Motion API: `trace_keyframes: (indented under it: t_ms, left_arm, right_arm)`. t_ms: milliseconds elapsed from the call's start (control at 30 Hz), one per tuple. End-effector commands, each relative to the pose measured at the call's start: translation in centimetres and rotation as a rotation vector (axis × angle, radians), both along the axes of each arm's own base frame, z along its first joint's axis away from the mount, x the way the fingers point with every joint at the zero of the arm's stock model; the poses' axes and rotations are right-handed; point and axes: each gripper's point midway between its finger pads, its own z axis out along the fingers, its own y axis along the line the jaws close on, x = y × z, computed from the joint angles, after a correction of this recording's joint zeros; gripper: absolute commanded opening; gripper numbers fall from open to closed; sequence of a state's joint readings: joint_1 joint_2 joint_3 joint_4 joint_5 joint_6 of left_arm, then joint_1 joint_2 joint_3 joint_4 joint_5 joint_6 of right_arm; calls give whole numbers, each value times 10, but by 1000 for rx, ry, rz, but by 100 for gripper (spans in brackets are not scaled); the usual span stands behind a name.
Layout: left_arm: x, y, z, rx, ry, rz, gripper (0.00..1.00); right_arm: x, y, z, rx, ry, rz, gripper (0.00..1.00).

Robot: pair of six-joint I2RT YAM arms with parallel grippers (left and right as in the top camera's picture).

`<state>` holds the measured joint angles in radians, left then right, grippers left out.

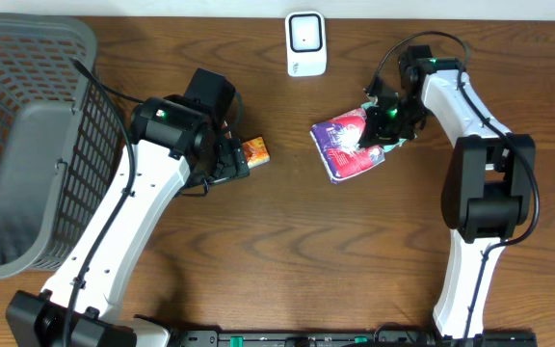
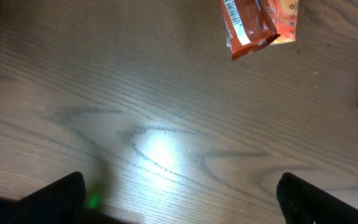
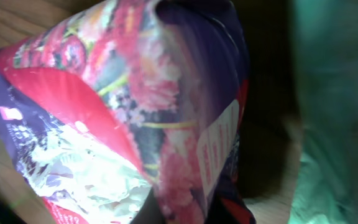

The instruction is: Scan the item barcode

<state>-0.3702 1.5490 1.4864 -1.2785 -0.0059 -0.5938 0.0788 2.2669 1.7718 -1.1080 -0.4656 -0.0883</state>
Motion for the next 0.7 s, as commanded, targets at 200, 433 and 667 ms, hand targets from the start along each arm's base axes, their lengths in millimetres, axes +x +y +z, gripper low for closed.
trace_keyframes:
  t_ms: [200, 433, 667]
  left_arm:
    - [0, 1, -2, 12, 8, -15, 98]
    - [0, 1, -2, 12, 8, -15, 98]
    - [0, 1, -2, 12, 8, -15, 98]
  right_arm:
    - [15, 19, 27, -45, -90, -73, 1]
    - [19, 4, 99, -428, -354, -104, 2]
    - [9, 2, 125, -877, -537, -182, 2]
